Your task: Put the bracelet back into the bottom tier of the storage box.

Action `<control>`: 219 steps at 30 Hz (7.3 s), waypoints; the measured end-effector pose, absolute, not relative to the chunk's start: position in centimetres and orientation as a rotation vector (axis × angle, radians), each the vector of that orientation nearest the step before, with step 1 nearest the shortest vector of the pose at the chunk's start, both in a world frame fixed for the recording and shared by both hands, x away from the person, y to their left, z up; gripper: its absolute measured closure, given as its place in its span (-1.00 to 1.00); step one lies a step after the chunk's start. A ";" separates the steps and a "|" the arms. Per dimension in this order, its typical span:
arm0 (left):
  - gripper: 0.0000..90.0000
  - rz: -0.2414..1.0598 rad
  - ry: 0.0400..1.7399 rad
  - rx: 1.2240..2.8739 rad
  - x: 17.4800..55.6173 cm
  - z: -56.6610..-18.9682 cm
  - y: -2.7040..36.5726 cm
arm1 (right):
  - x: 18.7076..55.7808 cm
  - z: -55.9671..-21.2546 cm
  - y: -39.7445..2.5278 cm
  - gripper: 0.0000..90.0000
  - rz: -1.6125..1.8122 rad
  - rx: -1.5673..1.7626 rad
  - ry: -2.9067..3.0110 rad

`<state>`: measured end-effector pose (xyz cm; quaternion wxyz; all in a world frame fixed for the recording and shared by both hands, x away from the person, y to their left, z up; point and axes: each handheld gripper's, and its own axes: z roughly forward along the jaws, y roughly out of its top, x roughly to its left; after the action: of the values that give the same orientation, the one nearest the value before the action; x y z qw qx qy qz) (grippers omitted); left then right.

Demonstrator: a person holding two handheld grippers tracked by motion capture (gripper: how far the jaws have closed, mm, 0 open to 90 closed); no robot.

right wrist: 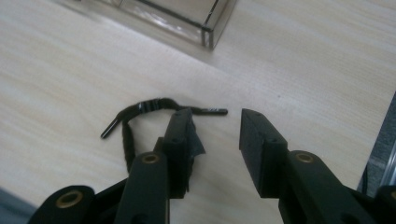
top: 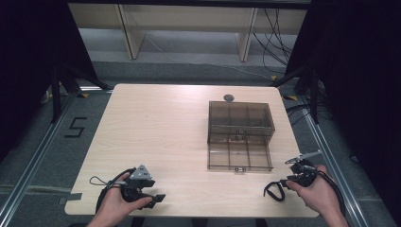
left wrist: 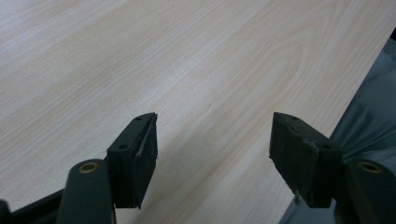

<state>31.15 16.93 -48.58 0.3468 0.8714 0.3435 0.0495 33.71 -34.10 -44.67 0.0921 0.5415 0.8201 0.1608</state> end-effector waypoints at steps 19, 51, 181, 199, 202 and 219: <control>-0.28 0.118 0.917 2.230 30.9 -48.7 17.0 | 35.2 -44.1 -32.9 0.66 0.193 1.614 2.628; -0.28 0.121 0.912 2.241 30.9 -48.5 17.2 | 36.4 -46.6 -31.1 0.86 0.079 1.659 2.652; -0.28 0.116 0.920 2.229 30.7 -48.4 17.4 | 42.4 -40.3 -28.1 0.89 0.247 1.798 2.565; -0.28 0.123 0.923 2.217 30.7 -48.5 17.5 | 43.8 -40.8 -28.0 0.89 0.215 1.836 2.550; -0.28 0.125 0.917 2.230 30.7 -48.4 17.6 | 44.0 -40.8 -28.0 0.89 0.221 1.828 2.558; -0.28 0.126 0.922 2.230 30.8 -48.6 17.4 | 45.0 -41.9 -28.6 0.89 0.159 1.875 2.577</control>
<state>30.75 17.42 -48.56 0.3549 0.8628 0.3566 0.0487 44.96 -28.58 -41.89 -0.0244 0.5875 0.8073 0.0499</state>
